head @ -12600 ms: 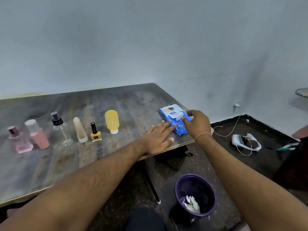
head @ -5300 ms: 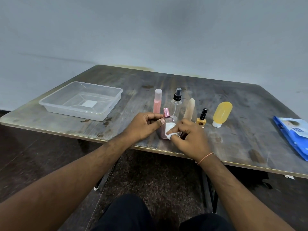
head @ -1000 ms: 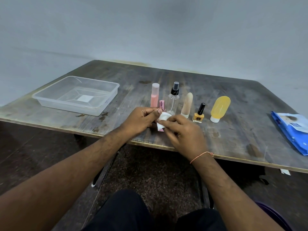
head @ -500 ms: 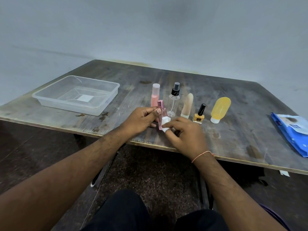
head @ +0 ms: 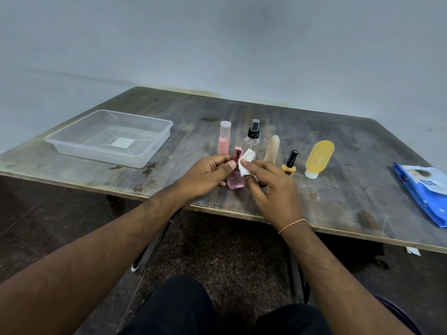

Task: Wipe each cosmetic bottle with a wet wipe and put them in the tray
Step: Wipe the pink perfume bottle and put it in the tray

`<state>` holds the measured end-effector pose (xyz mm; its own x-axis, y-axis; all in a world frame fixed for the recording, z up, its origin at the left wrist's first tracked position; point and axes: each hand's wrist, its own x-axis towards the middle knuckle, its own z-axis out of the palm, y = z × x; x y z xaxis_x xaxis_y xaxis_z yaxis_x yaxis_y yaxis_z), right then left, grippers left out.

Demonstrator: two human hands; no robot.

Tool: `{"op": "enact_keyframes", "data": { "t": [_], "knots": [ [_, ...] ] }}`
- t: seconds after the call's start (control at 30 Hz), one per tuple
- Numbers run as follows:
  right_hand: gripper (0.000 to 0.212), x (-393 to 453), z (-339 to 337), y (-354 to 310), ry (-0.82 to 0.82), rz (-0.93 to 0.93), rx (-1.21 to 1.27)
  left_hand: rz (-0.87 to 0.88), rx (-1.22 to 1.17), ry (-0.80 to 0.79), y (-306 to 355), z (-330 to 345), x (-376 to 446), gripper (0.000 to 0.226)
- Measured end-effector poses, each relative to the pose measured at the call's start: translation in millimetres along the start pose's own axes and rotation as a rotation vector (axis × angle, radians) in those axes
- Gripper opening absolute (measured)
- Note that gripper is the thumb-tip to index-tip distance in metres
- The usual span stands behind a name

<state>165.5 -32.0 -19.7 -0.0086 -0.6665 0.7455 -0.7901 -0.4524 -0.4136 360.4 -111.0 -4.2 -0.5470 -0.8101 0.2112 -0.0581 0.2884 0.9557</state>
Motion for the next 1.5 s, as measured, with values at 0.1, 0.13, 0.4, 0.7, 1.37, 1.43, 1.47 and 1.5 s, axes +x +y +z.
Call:
{"op": "enact_keyframes", "data": {
  "t": [0.1,0.13,0.4,0.7,1.37,1.43,1.47,1.5],
  "knots": [
    [0.036,0.1,-0.3,1.7,-0.011,0.015,0.017,-0.006,-0.013,0.009,-1.3,0.9,0.5,0.029],
    [0.035,0.0,-0.8,2.1,-0.021,0.020,0.016,-0.013,-0.007,0.024,-1.5,1.1,1.0,0.025],
    [0.032,-0.1,-1.4,2.6,-0.040,0.019,0.005,-0.034,0.048,0.094,-6.3,-2.3,4.5,0.015],
    [0.022,-1.5,-3.0,-4.7,-0.165,-0.036,0.007,-0.040,0.038,0.191,-5.0,-1.5,4.8,0.021],
    [0.015,-0.8,-3.9,-5.0,-0.177,0.094,0.079,-0.002,0.091,0.172,-3.9,-2.2,2.7,0.015],
    [0.012,0.3,-2.8,-2.7,-0.162,0.149,0.085,0.006,0.088,0.185,-3.7,-2.8,2.6,0.015],
    [0.010,1.2,-2.8,-1.7,-0.144,0.183,0.099,0.007,0.093,0.191,-3.5,-3.2,2.5,0.015],
    [0.010,2.1,-2.6,-0.6,-0.119,0.219,0.120,0.010,0.103,0.196,-3.9,-3.7,2.7,0.016]
  ]
}}
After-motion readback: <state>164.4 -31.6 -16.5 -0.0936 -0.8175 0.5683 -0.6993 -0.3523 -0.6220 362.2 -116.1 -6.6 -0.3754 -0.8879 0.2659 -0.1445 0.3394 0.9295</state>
